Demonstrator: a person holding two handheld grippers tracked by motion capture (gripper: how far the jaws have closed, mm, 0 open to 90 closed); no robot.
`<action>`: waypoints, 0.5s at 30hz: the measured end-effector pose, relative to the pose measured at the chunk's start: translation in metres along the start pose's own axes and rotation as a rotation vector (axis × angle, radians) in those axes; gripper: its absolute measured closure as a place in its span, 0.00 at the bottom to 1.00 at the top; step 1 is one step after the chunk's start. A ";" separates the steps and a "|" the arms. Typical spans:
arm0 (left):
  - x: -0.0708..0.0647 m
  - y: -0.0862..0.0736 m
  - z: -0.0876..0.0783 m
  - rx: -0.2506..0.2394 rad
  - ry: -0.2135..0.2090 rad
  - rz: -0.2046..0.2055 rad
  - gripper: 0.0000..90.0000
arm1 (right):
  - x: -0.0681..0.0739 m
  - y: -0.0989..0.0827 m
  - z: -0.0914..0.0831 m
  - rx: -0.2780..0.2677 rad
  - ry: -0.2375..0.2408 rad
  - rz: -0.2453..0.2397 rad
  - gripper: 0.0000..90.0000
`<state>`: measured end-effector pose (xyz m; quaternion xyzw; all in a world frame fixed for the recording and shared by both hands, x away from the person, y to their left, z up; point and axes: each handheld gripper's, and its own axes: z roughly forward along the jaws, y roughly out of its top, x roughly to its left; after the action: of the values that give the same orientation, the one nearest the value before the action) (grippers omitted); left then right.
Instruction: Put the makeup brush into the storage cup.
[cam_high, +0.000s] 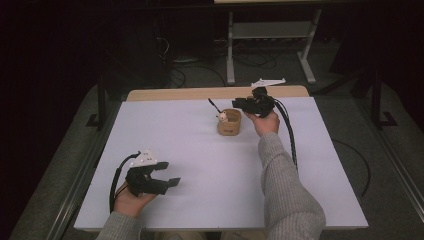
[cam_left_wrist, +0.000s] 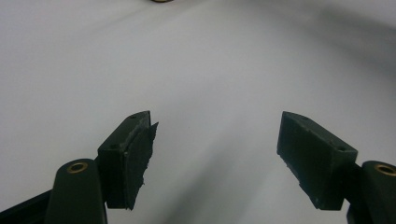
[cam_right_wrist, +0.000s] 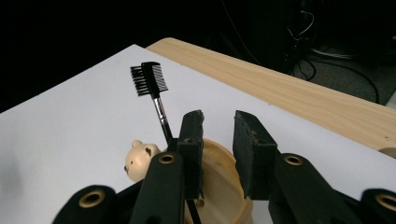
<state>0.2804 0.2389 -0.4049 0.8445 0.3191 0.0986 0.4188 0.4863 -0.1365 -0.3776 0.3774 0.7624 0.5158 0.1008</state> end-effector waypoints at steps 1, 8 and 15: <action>0.000 0.000 0.000 0.002 0.000 -0.003 0.29 | 0.000 -0.001 -0.003 0.001 0.002 0.010 0.79; 0.000 0.000 0.000 -0.003 0.001 -0.004 0.28 | -0.004 -0.003 -0.017 -0.003 -0.006 0.004 0.74; -0.001 0.000 0.001 0.004 0.003 0.000 0.28 | -0.008 -0.005 -0.032 -0.001 -0.015 0.002 0.70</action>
<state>0.2803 0.2381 -0.4052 0.8451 0.3200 0.0992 0.4167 0.4718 -0.1652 -0.3698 0.3820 0.7611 0.5134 0.1061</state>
